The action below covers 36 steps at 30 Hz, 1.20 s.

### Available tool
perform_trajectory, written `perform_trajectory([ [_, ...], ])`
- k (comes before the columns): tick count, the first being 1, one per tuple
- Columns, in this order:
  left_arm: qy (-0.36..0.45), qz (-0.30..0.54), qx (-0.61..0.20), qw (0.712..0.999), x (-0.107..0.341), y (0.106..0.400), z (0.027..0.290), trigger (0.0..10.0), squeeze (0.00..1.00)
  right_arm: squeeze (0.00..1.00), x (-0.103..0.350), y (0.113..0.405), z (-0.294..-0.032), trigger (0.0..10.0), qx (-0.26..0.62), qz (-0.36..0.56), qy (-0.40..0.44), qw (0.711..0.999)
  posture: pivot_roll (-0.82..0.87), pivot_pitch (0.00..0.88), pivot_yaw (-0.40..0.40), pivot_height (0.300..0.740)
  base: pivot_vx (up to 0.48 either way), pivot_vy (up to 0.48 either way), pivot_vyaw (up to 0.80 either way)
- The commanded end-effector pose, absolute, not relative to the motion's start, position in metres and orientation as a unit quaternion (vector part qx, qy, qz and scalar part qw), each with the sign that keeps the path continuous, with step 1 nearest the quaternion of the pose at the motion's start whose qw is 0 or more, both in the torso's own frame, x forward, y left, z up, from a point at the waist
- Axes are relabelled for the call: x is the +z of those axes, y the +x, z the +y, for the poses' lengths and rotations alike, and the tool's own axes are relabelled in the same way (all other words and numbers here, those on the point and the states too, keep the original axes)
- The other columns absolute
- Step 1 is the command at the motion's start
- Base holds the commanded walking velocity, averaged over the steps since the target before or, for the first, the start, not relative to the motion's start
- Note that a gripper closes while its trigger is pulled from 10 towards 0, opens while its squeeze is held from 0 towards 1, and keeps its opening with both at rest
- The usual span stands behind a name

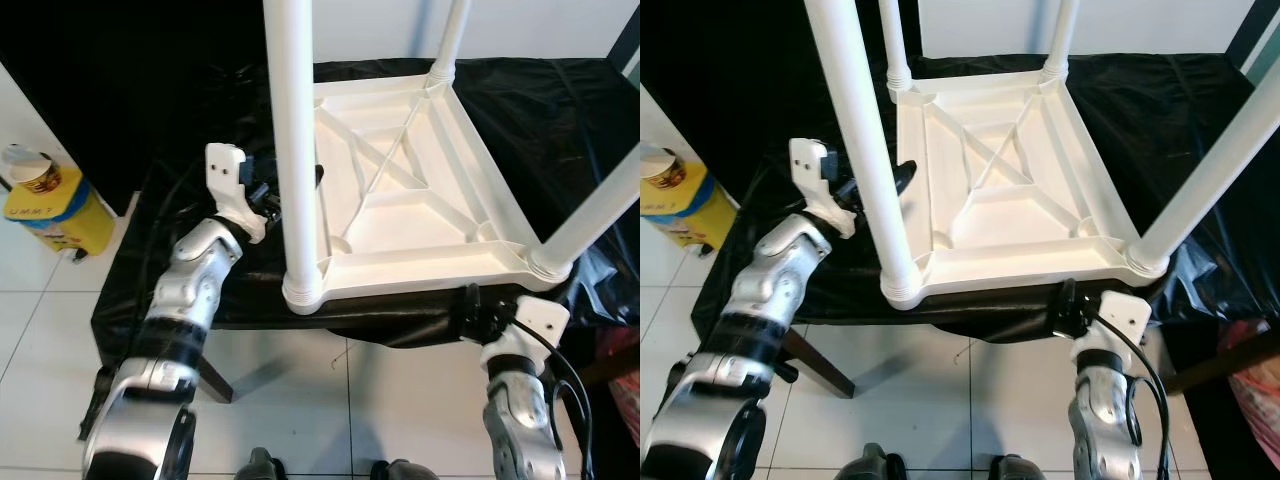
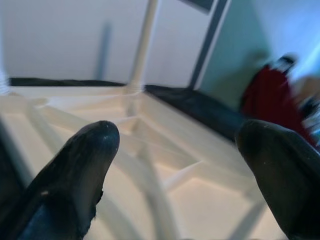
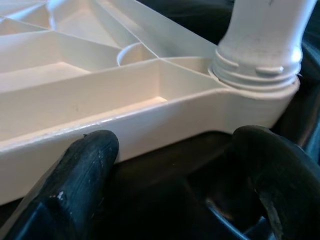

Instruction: Building children table

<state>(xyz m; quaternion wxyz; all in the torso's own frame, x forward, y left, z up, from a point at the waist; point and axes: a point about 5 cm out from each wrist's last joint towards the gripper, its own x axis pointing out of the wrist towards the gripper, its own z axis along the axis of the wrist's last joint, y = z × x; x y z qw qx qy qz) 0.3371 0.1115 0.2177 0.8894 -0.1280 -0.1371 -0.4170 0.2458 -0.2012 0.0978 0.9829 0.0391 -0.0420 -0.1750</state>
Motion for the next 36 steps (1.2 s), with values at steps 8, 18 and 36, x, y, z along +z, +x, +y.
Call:
perform_trajectory([
  [8,-0.132,-0.129,-0.658,0.73,0.219,0.287,0.077,10.0,0.0,0.0,0.09,0.261,-0.2,10.0,-0.179,-0.008,0.052,0.982,0.01,0.129,0.001,0.74,0.0,0.0,0.0],
  [18,-0.141,-0.12,-0.671,0.718,0.223,0.268,0.064,10.0,0.0,0.0,0.096,0.284,-0.198,10.0,-0.155,-0.018,0.058,0.986,0.01,0.126,0.012,0.74,0.0,0.0,0.0],
  [36,0.007,-0.105,-0.536,0.838,0.203,0.3,0.089,10.0,0.0,0.0,0.102,0.281,-0.211,10.0,-0.184,-0.04,0.019,0.982,0.03,0.126,-0.007,0.74,0.0,0.0,0.0],
])
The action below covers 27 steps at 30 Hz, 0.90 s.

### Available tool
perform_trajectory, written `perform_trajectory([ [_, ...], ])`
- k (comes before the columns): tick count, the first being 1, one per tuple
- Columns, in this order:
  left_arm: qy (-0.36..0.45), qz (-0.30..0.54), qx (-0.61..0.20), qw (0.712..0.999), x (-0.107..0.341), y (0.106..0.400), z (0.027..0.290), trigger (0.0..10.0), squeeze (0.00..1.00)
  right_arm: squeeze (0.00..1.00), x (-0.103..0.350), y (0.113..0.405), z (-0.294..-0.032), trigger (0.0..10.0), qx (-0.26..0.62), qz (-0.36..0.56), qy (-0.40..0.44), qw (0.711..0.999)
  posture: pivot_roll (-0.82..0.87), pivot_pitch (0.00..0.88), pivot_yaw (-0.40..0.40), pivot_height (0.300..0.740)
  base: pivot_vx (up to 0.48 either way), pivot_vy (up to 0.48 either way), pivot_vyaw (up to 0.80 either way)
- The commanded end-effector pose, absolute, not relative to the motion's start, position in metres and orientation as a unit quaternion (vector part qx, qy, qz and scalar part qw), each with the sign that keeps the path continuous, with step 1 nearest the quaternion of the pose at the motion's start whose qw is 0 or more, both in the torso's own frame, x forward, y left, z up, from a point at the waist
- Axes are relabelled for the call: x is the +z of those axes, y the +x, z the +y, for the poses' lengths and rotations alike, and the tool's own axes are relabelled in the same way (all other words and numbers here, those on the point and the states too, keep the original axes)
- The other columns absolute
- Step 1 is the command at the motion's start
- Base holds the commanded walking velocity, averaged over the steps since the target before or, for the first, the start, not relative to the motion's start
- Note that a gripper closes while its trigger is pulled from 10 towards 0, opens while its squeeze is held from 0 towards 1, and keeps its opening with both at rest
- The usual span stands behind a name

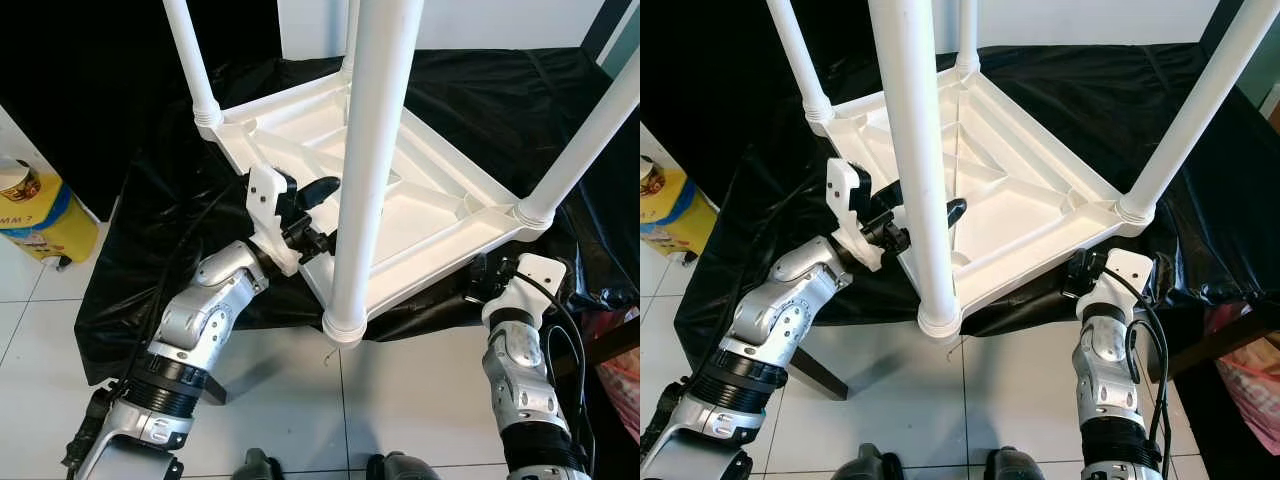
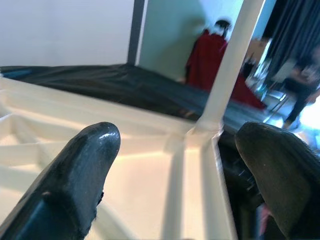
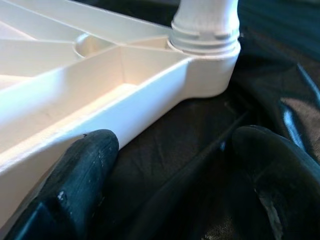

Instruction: Building children table

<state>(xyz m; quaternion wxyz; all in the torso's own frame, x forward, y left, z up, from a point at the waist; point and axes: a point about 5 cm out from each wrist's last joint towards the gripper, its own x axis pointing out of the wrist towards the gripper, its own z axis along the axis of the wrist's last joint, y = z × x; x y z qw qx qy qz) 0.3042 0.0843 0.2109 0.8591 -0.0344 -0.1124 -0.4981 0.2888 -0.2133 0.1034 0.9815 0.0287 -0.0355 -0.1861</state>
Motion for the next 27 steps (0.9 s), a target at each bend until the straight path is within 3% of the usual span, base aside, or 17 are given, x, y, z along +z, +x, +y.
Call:
perform_trajectory([
  [1,0.021,-0.103,-0.53,0.841,0.201,0.302,0.095,10.0,0.0,0.0,0.102,0.276,-0.21,10.0,-0.183,-0.042,0.015,0.982,0.02,0.125,-0.006,0.74,0.0,0.0,0.0],
  [8,-0.006,-0.116,-0.52,0.846,0.21,0.3,0.106,10.0,0.0,0.0,0.097,0.27,-0.205,10.0,-0.172,-0.036,0.01,0.984,0.02,0.124,0.002,0.74,0.0,0.0,0.0],
  [17,-0.022,-0.127,-0.545,0.828,0.215,0.287,0.086,10.0,0.0,0.0,0.103,0.293,-0.202,10.0,-0.124,-0.035,0.014,0.992,0.02,0.118,0.001,0.74,0.0,0.0,0.0],
  [18,-0.029,-0.129,-0.555,0.821,0.215,0.28,0.074,10.0,0.0,0.0,0.107,0.306,-0.199,10.0,-0.087,-0.033,0.011,0.996,0.03,0.117,0.003,0.74,0.0,0.0,0.0],
  [27,-0.039,-0.139,-0.56,0.816,0.215,0.264,0.049,10.0,0.0,0.0,0.116,0.327,-0.192,10.0,-0.025,-0.032,-0.001,0.999,0.04,0.114,-0.002,0.74,0.0,0.0,0.0],
])
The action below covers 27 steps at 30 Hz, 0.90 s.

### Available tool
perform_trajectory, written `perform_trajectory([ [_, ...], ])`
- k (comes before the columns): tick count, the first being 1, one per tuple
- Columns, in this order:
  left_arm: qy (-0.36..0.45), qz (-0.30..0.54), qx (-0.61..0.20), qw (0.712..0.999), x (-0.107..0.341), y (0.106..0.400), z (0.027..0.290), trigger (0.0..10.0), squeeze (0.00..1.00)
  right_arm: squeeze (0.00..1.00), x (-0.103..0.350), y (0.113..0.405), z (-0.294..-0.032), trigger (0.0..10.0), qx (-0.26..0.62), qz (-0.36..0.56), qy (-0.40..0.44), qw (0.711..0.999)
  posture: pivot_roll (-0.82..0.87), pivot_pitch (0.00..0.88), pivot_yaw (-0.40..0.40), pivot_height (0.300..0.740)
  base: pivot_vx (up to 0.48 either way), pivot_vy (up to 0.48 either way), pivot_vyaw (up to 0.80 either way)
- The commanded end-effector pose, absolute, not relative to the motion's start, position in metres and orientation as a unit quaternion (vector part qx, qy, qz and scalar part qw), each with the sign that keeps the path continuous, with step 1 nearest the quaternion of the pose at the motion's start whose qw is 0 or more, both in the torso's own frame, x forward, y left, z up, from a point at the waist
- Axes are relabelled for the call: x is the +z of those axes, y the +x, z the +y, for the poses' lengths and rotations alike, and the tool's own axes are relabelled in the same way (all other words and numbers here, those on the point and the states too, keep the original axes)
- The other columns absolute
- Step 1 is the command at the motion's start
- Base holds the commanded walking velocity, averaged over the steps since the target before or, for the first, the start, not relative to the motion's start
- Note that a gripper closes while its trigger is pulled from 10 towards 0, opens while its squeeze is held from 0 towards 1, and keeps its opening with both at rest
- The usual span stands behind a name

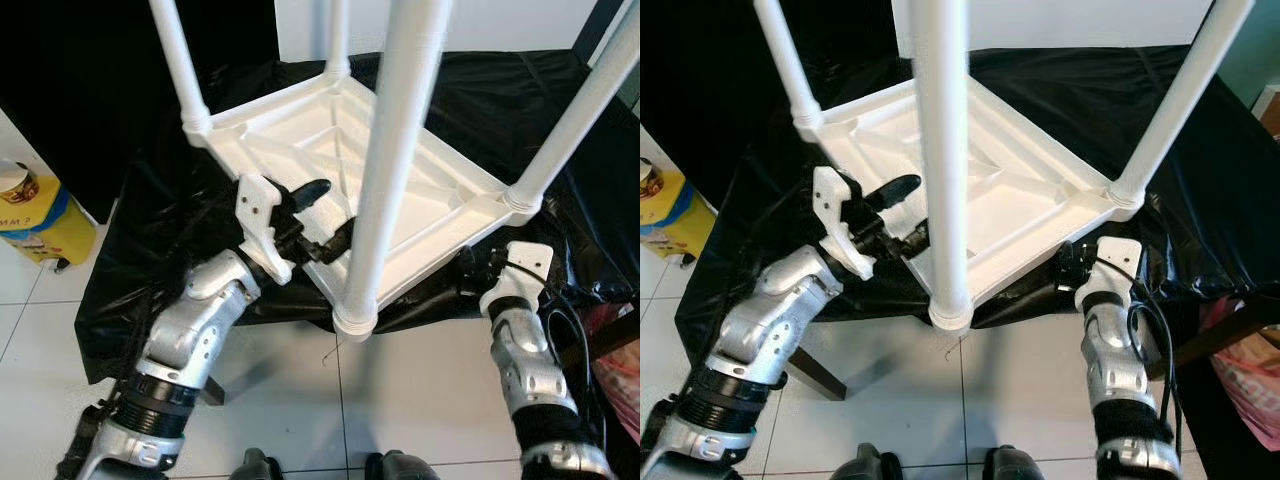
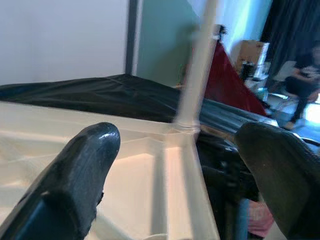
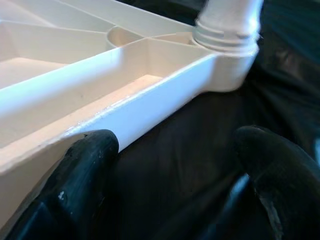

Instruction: Building children table

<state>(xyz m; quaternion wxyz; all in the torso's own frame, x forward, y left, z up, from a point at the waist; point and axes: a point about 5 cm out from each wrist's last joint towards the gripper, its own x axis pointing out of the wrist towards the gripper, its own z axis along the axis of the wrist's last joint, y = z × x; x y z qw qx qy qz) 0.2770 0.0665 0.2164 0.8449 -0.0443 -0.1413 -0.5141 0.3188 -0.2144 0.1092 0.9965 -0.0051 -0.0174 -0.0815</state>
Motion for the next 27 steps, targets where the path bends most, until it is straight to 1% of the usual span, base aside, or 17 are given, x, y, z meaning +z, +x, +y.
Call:
perform_trajectory([
  [1,-0.039,-0.139,-0.56,0.816,0.215,0.264,0.049,10.0,0.0,0.0,0.116,0.327,-0.192,10.0,-0.025,-0.032,-0.001,0.999,0.04,0.114,-0.002,0.74,0.0,0.0,0.0],
  [3,-0.04,-0.137,-0.553,0.821,0.215,0.264,0.046,10.0,0.0,0.0,0.117,0.331,-0.191,10.0,-0.018,-0.032,-0.003,0.999,0.05,0.113,-0.003,0.74,0.0,0.0,0.0],
  [5,-0.045,-0.134,-0.536,0.833,0.213,0.266,0.042,10.0,0.0,0.0,0.119,0.338,-0.188,10.0,-0.011,-0.035,-0.013,0.999,0.05,0.112,-0.001,0.74,0.0,0.0,0.0],
  [7,-0.046,-0.132,-0.529,0.837,0.213,0.267,0.041,10.0,0.0,0.0,0.12,0.34,-0.187,10.0,-0.01,-0.035,-0.014,0.999,0.05,0.112,-0.001,0.74,0.0,0.0,0.0],
  [9,-0.024,-0.13,-0.495,0.859,0.209,0.278,0.043,10.0,0.0,0.0,0.122,0.342,-0.193,10.0,-0.033,-0.041,-0.018,0.998,0.05,0.109,-0.005,0.74,0.0,0.0,0.0],
  [11,-0.013,-0.128,-0.468,0.874,0.208,0.287,0.049,10.0,0.0,0.0,0.123,0.34,-0.202,10.0,-0.058,-0.048,-0.02,0.997,0.05,0.11,-0.004,0.74,0.0,0.0,0.0],
  [15,-0.003,-0.124,-0.459,0.88,0.207,0.289,0.055,10.0,0.0,0.0,0.122,0.335,-0.21,10.0,-0.075,-0.052,-0.018,0.996,0.05,0.11,-0.003,0.74,0.0,0.0,0.0],
  [16,0.015,-0.12,-0.46,0.88,0.205,0.29,0.064,10.0,0.0,0.0,0.122,0.327,-0.215,10.0,-0.074,-0.061,-0.018,0.995,0.05,0.112,0.001,0.74,0.0,0.0,0.0],
  [19,0.027,-0.119,-0.462,0.878,0.204,0.289,0.067,10.0,0.0,0.0,0.122,0.322,-0.217,10.0,-0.071,-0.065,-0.018,0.995,0.05,0.113,0.002,0.74,0.0,0.0,0.0],
  [22,0.046,-0.111,-0.462,0.879,0.199,0.289,0.077,10.0,0.0,0.0,0.121,0.309,-0.218,10.0,-0.042,-0.073,-0.023,0.996,0.03,0.117,0.01,0.74,0.0,0.0,0.0],
  [23,0.046,-0.111,-0.462,0.879,0.199,0.289,0.077,10.0,0.0,0.0,0.121,0.309,-0.218,10.0,-0.042,-0.073,-0.023,0.996,0.03,0.117,0.01,0.74,0.0,0.0,0.0],
  [27,0.089,-0.085,-0.445,0.887,0.188,0.296,0.097,10.0,0.0,0.0,0.117,0.288,-0.205,10.0,0.056,-0.072,-0.021,0.996,0.01,0.118,0.018,0.74,0.0,0.0,0.0],
])
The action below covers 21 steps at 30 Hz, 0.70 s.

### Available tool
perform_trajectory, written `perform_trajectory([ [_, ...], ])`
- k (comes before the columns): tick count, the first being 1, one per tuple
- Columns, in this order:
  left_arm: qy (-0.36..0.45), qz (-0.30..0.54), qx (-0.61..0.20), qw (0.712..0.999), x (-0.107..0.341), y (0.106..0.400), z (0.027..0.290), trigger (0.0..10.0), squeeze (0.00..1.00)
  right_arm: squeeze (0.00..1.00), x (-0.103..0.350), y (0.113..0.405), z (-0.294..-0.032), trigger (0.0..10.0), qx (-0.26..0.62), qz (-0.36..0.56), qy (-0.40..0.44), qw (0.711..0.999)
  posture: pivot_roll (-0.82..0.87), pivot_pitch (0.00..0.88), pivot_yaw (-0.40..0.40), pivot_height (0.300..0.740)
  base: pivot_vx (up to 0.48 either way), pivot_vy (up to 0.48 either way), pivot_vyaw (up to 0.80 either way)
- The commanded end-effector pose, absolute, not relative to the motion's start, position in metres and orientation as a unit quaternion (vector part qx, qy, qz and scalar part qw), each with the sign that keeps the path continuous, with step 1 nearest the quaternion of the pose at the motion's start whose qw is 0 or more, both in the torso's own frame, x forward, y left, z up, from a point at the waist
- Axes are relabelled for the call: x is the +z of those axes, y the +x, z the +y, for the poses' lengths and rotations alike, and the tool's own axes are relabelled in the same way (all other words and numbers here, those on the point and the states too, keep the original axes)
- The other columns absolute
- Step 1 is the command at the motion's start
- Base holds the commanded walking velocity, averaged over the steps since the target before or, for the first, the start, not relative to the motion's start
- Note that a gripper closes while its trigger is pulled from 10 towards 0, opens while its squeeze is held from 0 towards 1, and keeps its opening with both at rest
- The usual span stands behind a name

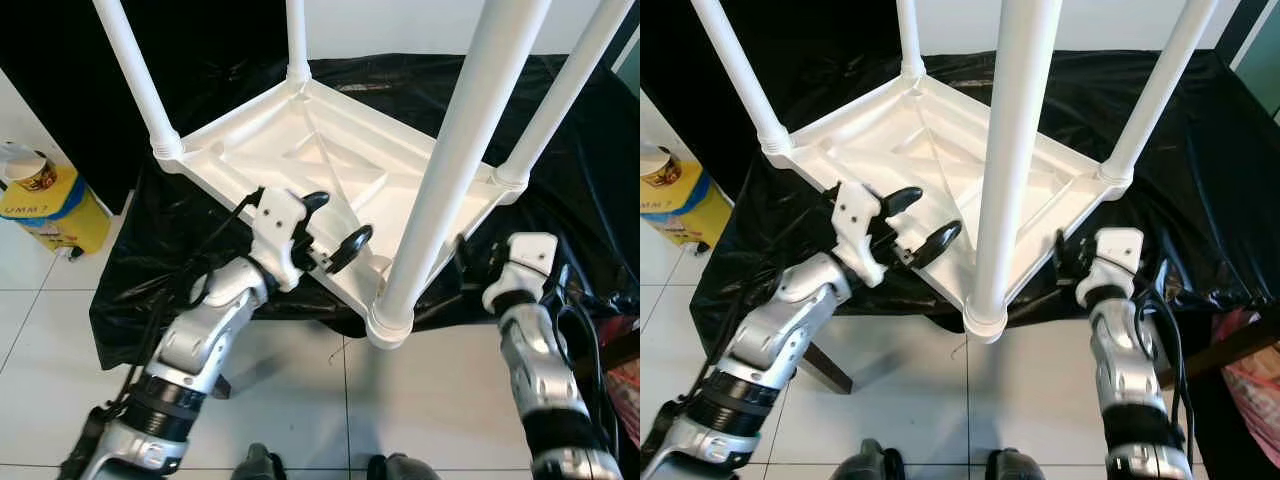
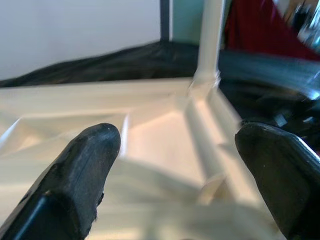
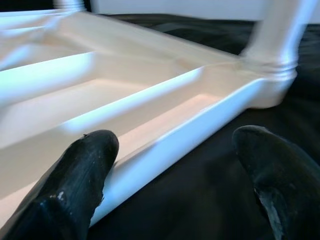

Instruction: Building children table

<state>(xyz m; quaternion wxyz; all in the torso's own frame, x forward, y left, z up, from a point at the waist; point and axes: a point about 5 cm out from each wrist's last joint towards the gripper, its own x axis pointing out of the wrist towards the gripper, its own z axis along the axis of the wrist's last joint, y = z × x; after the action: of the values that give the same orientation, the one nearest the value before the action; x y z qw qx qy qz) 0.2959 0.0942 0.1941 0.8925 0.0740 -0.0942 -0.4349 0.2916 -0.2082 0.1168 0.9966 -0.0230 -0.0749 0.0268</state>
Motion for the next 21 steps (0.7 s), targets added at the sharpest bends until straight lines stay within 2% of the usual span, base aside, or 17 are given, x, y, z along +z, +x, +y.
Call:
perform_trajectory([
  [1,0.096,-0.081,-0.443,0.888,0.187,0.297,0.102,10.0,0.0,0.0,0.118,0.282,-0.2,10.0,0.096,-0.066,-0.026,0.993,0.01,0.116,0.017,0.74,0.0,0.0,0.0],
  [7,0.115,-0.076,-0.43,0.892,0.187,0.301,0.115,10.0,0.0,0.0,0.124,0.267,-0.191,10.0,0.192,-0.047,-0.025,0.98,0.0,0.115,0.012,0.74,0.0,0.0,0.0],
  [14,0.125,-0.071,-0.416,0.898,0.186,0.302,0.124,10.0,0.0,0.0,0.13,0.257,-0.193,10.0,0.293,-0.009,-0.047,0.955,0.0,0.108,0.011,0.74,0.0,0.0,0.0],
  [15,0.133,-0.065,-0.418,0.896,0.184,0.301,0.129,10.0,0.0,0.0,0.134,0.252,-0.198,10.0,0.348,0.015,-0.069,0.935,0.0,0.107,0.01,0.74,0.0,0.0,0.0],
  [18,0.136,-0.064,-0.418,0.896,0.183,0.3,0.131,10.0,0.0,0.0,0.136,0.25,-0.2,10.0,0.365,0.023,-0.073,0.928,0.0,0.107,0.01,0.74,0.0,0.0,0.0],
  [21,0.144,-0.059,-0.413,0.898,0.183,0.3,0.139,10.0,0.0,0.0,0.146,0.244,-0.205,10.0,0.435,0.055,-0.097,0.894,0.01,0.102,0.008,0.74,0.0,0.0,0.0],
])
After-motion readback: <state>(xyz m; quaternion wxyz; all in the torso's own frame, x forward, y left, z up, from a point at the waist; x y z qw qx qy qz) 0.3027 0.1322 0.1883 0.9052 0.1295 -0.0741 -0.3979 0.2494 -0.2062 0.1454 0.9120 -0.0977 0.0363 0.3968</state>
